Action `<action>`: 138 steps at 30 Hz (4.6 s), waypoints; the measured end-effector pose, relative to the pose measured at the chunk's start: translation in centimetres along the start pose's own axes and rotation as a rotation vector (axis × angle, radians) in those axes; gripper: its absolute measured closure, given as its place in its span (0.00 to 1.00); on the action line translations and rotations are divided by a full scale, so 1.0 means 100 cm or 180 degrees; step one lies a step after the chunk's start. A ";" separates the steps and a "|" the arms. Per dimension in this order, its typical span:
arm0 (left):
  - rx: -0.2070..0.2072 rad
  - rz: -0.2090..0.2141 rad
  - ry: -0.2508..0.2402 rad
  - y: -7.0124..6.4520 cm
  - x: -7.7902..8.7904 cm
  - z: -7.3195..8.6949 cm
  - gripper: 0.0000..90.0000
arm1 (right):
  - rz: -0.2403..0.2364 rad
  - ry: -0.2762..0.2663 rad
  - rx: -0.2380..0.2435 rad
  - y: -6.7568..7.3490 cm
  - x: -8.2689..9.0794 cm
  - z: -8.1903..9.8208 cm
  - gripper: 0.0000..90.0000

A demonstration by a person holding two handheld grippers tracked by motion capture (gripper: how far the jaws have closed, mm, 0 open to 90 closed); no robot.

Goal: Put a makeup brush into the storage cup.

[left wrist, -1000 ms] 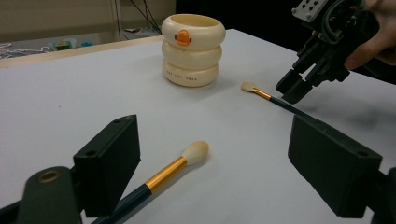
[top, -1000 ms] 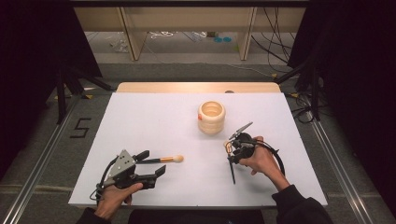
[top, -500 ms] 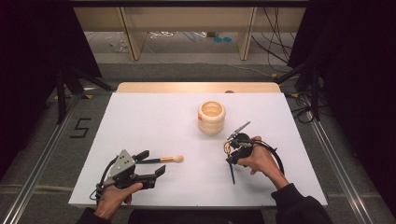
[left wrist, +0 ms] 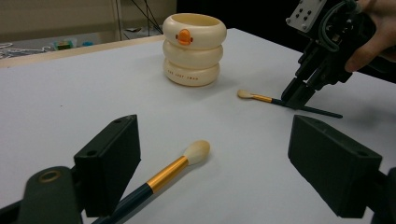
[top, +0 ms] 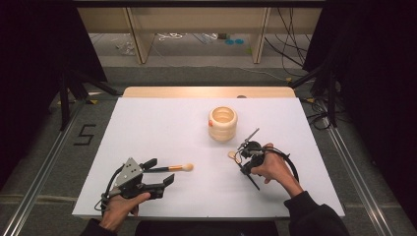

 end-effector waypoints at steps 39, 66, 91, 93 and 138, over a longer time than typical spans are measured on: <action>-0.0004 -0.0007 -0.0008 0.001 -0.001 -0.001 0.19 | -0.0040 0.0660 0.0310 -0.008 -0.004 -0.014 0.92; -0.0016 -0.0010 0.0012 0.001 -0.001 -0.001 0.19 | -0.0093 0.0492 0.0565 -0.005 0.004 -0.023 0.92; 0.0007 -0.0025 0.0000 0.003 0.000 -0.001 0.19 | -0.0227 -0.0976 0.0495 -0.009 0.053 -0.055 0.92; 0.0013 -0.0012 -0.0012 0.003 0.000 -0.002 0.19 | -0.0193 -0.1062 0.0468 -0.009 0.057 -0.057 0.92; 0.0077 -0.0026 0.0034 0.002 -0.002 0.001 0.20 | 0.0270 -0.3053 -0.0135 -0.077 0.117 -0.112 0.92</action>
Point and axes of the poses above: each handheld gripper's, and its own axes: x roughly backward along the jaws, z roughly out of its underside, y roughly to its left, the point moved 6 cm from there along -x, roughly forward along the jaws, and after that the axes turned 10 degrees about x, right-handed, at the moved point
